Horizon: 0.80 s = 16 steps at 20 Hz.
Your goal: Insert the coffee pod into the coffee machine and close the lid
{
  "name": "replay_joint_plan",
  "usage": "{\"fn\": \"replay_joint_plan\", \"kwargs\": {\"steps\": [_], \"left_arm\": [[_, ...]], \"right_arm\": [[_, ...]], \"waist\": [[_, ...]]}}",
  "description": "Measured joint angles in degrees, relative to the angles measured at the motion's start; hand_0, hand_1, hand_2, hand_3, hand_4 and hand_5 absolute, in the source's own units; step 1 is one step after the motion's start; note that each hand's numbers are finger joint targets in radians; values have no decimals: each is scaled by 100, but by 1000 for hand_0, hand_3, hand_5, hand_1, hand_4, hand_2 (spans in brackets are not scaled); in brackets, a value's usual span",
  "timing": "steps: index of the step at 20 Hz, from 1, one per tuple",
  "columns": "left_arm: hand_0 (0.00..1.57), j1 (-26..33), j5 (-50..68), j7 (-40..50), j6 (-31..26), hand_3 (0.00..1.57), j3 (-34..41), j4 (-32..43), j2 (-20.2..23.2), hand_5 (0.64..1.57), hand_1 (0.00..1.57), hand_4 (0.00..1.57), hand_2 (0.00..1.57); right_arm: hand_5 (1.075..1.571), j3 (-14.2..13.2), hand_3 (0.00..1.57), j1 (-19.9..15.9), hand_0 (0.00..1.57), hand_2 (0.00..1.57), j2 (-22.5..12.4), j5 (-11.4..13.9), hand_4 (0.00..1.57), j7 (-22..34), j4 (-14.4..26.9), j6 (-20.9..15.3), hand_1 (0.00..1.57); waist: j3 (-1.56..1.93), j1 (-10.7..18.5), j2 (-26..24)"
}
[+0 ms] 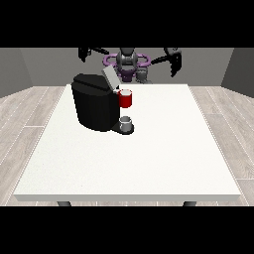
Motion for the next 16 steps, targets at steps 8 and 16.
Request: {"fn": "replay_joint_plan", "kwargs": {"steps": [8, 16], "left_arm": [[0, 389, 677, 398, -261, 0, -423, -667, -139, 1571, 0, 411, 0], [0, 711, 1221, 780, -196, 0, -987, -1629, -229, 1571, 0, 382, 0]], "right_arm": [[1571, -503, 0, -674, 0, 0, -430, -199, 175, 386, 409, 101, 0], [1571, -957, 0, -1233, 0, 0, -518, -696, 176, 565, 1084, 244, 0]], "waist": [[4, 573, 98], [4, 871, 461]]}}
